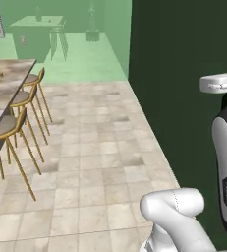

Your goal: Get the candle and the beer from the cabinet and move them to the dining counter.

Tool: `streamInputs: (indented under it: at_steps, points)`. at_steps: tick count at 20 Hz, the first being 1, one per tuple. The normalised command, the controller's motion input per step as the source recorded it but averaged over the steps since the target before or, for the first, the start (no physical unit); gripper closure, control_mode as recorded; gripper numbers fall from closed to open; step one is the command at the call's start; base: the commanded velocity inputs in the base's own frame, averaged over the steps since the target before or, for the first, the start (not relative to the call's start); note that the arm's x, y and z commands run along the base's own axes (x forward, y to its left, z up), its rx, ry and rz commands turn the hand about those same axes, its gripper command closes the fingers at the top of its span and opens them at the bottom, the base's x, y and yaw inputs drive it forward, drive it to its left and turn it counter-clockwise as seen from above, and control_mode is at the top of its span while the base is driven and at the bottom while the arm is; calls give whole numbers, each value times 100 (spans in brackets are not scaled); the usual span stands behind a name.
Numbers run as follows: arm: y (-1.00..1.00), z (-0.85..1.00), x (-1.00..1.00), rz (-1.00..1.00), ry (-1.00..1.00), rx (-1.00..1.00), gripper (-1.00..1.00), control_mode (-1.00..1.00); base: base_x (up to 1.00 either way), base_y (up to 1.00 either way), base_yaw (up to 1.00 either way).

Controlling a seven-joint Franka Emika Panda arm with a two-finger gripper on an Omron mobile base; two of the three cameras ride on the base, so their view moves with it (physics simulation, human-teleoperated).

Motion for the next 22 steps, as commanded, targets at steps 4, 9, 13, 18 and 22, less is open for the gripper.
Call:
streamInputs:
  at_steps: [4,9,13,18,22]
  points:
    - [0,0,0,0,0,0,100,100,90,0,70]
    - [0,0,0,0,0,0,100,100,97,-4,69]
    - [0,0,0,0,0,0,100,100,95,-25,68]
    - [0,0,0,0,0,0,100,100,81,-39,67]
    - [0,0,0,0,0,0,100,100,73,-48,63]
